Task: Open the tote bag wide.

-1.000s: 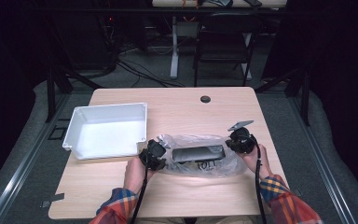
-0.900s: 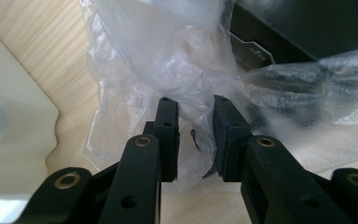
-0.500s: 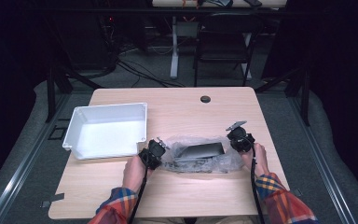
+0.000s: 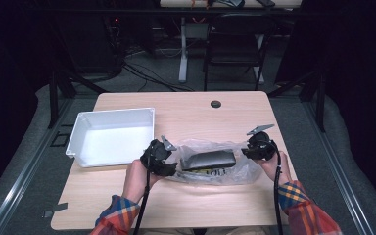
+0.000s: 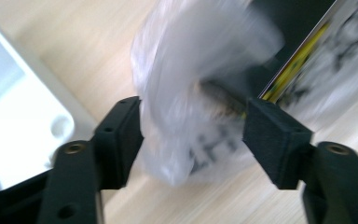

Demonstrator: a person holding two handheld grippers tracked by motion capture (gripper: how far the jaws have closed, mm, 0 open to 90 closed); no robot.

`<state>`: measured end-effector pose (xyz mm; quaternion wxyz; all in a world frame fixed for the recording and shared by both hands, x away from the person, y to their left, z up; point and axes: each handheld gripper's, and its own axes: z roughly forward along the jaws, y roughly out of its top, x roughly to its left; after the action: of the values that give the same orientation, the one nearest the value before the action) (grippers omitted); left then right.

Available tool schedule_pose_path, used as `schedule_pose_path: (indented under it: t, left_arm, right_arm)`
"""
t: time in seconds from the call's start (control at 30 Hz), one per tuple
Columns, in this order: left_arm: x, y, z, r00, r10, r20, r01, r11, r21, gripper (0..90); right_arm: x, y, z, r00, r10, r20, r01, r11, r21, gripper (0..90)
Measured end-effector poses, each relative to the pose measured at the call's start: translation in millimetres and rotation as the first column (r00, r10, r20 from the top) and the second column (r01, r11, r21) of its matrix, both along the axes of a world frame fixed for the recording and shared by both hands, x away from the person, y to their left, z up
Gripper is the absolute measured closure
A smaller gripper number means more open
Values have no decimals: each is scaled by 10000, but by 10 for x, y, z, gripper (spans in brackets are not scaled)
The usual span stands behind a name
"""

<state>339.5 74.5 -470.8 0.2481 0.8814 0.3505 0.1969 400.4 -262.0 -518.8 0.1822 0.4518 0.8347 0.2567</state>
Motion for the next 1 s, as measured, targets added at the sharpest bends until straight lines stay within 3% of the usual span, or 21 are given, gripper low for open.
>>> schedule_pose_path:
  t: [0.07, 0.2, 0.3, 0.37, 0.5, 0.63, 0.7, 0.8, 0.87, 1.0]
  left_arm:
    - [23, -74, 15, 9998, -145, 161, 145, 9999, -33, 313]
    - [210, -213, -92, 9991, -351, 234, 350, 9994, 29, 359]
    - [370, -301, -204, 9990, -396, 226, 391, 9990, 237, 558]
    - [498, -347, -283, 9999, -97, 101, 92, 9990, 447, 681]
    - [689, -383, -414, 9977, 671, -19, -665, 9918, 1088, 762]
    - [854, -364, -583, 9904, 1256, -583, -1136, 9777, 1767, 762]
    - [884, -358, -631, 9868, 1398, -820, -1246, 9779, 1680, 753]
    - [871, -335, -610, 9867, 1387, -850, -1260, 9820, 1405, 671]
    - [834, -295, -535, 9872, 1422, -726, -1339, 9850, 1086, 586]
    - [760, -210, -391, 9893, 1322, -613, -1286, 9899, 589, 549]
  right_arm:
    - [-54, 12, 62, 9998, 193, 83, -194, 9997, 128, 557]
    - [-167, 37, 154, 9989, 469, 61, -471, 9977, 494, 460]
    - [-249, 78, 157, 9968, 798, -39, -796, 9959, 436, 465]
    - [-277, 107, 104, 9951, 965, -212, -960, 9951, 245, 470]
    - [-262, 125, -53, 9933, 957, -642, -968, 9952, -143, 479]
    - [-224, 89, -150, 9931, 793, -868, -819, 9963, -269, 479]
    - [-220, 89, -176, 9925, 754, -964, -787, 9964, -315, 473]
    - [-234, 83, -141, 9931, 838, -816, -870, 9956, -359, 456]
    - [-273, 76, -41, 9937, 974, -551, -984, 9950, -162, 450]
    - [-390, 74, 188, 9905, 1370, 111, -1374, 9898, 378, 437]
